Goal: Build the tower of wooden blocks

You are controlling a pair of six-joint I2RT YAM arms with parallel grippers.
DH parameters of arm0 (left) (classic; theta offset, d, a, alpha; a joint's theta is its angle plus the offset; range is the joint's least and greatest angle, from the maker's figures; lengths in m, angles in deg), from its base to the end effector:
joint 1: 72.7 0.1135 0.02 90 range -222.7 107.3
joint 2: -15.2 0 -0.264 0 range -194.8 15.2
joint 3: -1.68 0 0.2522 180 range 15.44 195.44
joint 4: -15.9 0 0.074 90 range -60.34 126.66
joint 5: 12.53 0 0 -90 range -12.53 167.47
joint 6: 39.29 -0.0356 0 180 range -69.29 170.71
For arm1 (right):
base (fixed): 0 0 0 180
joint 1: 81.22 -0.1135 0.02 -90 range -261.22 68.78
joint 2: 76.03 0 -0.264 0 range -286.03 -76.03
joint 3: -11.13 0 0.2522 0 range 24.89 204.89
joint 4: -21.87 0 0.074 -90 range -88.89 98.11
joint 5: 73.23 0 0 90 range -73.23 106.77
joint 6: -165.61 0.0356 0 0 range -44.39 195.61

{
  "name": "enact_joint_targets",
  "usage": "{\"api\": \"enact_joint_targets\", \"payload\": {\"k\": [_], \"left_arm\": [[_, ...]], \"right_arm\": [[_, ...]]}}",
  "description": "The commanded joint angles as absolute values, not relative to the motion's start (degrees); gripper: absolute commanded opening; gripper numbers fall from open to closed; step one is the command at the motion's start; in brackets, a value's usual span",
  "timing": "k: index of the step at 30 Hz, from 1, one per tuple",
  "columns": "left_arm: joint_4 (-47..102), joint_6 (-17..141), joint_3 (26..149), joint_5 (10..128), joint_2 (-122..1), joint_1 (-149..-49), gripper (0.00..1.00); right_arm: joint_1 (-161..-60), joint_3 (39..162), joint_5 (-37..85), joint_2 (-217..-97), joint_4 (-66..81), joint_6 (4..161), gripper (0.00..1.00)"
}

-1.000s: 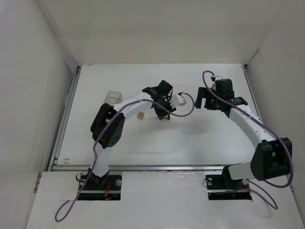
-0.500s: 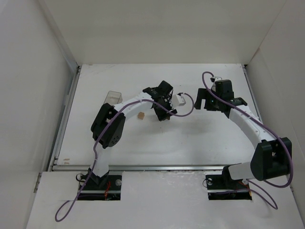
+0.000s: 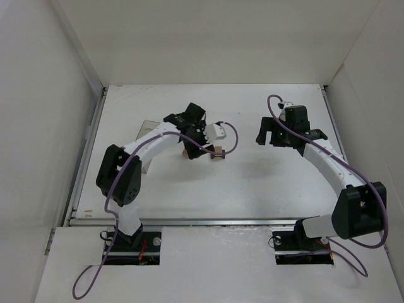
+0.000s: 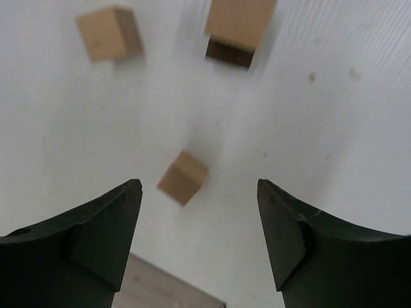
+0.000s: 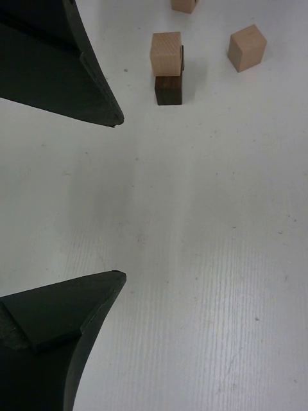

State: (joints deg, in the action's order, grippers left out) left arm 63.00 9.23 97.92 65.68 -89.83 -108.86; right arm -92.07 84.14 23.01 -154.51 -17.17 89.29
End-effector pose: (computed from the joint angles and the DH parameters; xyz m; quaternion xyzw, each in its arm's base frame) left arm 0.3176 -0.2411 0.2398 0.6196 0.7220 -0.0845 0.2960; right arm 0.2903 0.0596 0.2715 0.0017 0.9211 0.1311 0.3666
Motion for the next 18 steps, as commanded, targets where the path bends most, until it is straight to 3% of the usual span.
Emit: {"api": "enact_joint_targets", "payload": {"k": [1, 6, 12, 18], "left_arm": [[66.39, -2.60, 92.99, 65.70, -83.07, -104.26, 0.69], [64.30, -11.60, 89.63, 65.00, -83.84, -102.84, 0.68], [63.68, -16.00, 90.94, 60.08, -89.20, -101.09, 0.65], [59.45, -16.00, 90.15, 62.80, -91.31, -100.56, 0.61]], "right_arm": [[-91.68, 84.40, 24.95, -154.78, -15.27, 88.80, 1.00], [-91.68, 84.92, 26.09, -155.40, -15.27, 88.27, 1.00], [-91.68, 84.92, 26.09, -155.31, -15.80, 88.27, 1.00], [-91.68, 84.40, 26.09, -154.70, -15.80, 88.27, 1.00]]}}
